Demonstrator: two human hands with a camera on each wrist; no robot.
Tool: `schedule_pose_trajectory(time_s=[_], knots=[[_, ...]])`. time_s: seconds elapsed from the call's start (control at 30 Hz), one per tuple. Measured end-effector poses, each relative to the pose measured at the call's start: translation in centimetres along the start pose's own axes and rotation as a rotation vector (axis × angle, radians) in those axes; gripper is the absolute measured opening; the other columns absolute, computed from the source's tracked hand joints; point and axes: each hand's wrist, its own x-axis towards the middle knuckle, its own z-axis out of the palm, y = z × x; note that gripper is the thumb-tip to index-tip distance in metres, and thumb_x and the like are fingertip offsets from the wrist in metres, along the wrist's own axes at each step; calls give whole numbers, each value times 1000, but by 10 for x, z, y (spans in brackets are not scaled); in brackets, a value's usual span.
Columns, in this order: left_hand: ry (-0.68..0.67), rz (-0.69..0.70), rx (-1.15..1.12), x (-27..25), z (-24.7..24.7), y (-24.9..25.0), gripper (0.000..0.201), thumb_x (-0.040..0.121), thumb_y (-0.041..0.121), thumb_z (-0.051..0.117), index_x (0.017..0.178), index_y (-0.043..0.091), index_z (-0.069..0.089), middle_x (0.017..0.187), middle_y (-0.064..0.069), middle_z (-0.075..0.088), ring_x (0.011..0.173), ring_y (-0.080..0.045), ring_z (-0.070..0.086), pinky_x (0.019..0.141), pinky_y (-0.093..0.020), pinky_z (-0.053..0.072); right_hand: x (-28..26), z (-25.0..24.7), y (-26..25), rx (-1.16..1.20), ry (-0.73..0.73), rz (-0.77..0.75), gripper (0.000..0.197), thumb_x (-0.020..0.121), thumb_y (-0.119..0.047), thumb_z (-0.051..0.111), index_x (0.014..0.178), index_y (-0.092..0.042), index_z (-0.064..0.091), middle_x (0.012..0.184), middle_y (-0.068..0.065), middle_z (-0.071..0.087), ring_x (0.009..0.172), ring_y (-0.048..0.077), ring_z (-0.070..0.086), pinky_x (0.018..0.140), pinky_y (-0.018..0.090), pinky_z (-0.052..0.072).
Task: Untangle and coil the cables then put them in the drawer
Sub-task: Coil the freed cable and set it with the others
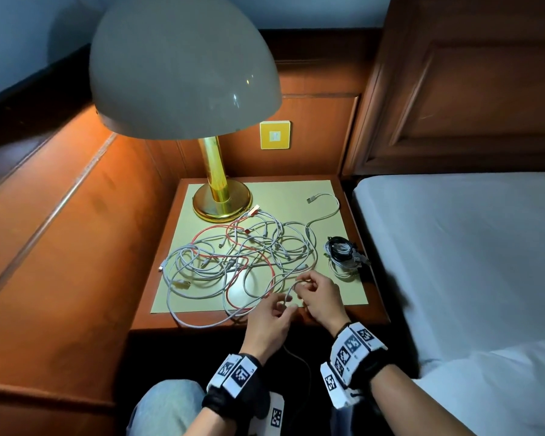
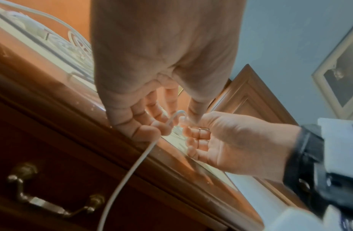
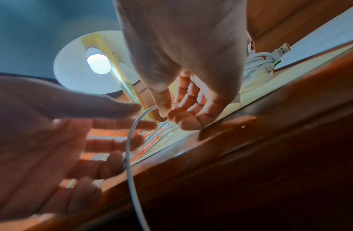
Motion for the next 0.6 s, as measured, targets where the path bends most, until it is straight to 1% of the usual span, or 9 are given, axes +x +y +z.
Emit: schedule_pose_trajectory(time_s=[0.03, 0.1, 0.17, 0.27, 0.33, 0.4, 0.47, 0.53, 0.6], knots=[[4, 27, 3, -1, -1, 0, 9, 92, 33, 68, 93, 23, 70, 75, 10, 67, 72, -2, 61, 75, -23, 47, -6, -2, 0, -56, 11, -41, 4, 88, -17, 69, 90, -21, 70, 67, -1, 63, 59, 15, 55, 62, 26, 47], [18, 61, 12, -6, -4, -2, 10, 94, 31, 68, 87, 24, 70, 73, 11, 67, 69, 3, 60, 72, -20, 45, -17, -8, 0, -140, 36, -116, 4, 90, -20, 69, 91, -20, 73, 66, -7, 61, 63, 11, 54, 64, 25, 43], [39, 84, -21, -13, -11, -6, 9, 94, 29, 68, 87, 24, 72, 77, 6, 71, 72, -1, 63, 71, -18, 48, -25, -15, 2, -244, 68, -182, 6, 91, -24, 71, 94, -20, 75, 73, -13, 56, 76, 11, 52, 70, 24, 38], [84, 99, -66, -27, -23, -9, 8, 93, 25, 70, 86, 24, 73, 80, 3, 73, 73, -7, 65, 71, -18, 49, -36, -22, 5, -304, 58, -241, 9, 89, -29, 75, 93, -21, 75, 86, -7, 53, 93, 13, 48, 77, 24, 38], [119, 85, -97, -33, -30, -11, 6, 92, 24, 71, 87, 24, 74, 83, 5, 74, 77, -4, 66, 73, -14, 49, -44, -25, 3, -175, 12, -214, 7, 87, -28, 77, 85, -23, 73, 88, -6, 60, 87, 9, 54, 73, 20, 44], [129, 76, -82, -38, -36, -9, 5, 93, 24, 70, 91, 24, 75, 87, 7, 75, 82, 0, 66, 72, -7, 45, -52, -26, -4, 27, -91, -140, 11, 88, -26, 77, 80, -21, 70, 78, -8, 66, 71, 6, 59, 67, 18, 46], [103, 89, -63, -43, -41, -3, 8, 94, 26, 68, 98, 25, 75, 93, 11, 75, 86, 6, 65, 73, -3, 43, -61, -23, -15, 232, -204, -84, 12, 92, -20, 74, 81, -15, 69, 72, -4, 67, 67, 9, 60, 67, 19, 48], [91, 119, -68, -47, -44, 4, 9, 95, 29, 68, 102, 29, 73, 98, 15, 74, 89, 11, 63, 75, -2, 42, -71, -22, -25, 346, -291, -88, 13, 95, -15, 69, 84, -8, 68, 70, 3, 66, 63, 13, 57, 64, 21, 48], [89, 164, -83, -52, -48, 10, 9, 94, 31, 69, 103, 31, 72, 98, 15, 74, 90, 8, 65, 76, -4, 44, -81, -22, -33, 393, -351, -93, 14, 97, -15, 66, 84, -9, 67, 65, 3, 60, 55, 13, 49, 55, 21, 42]])
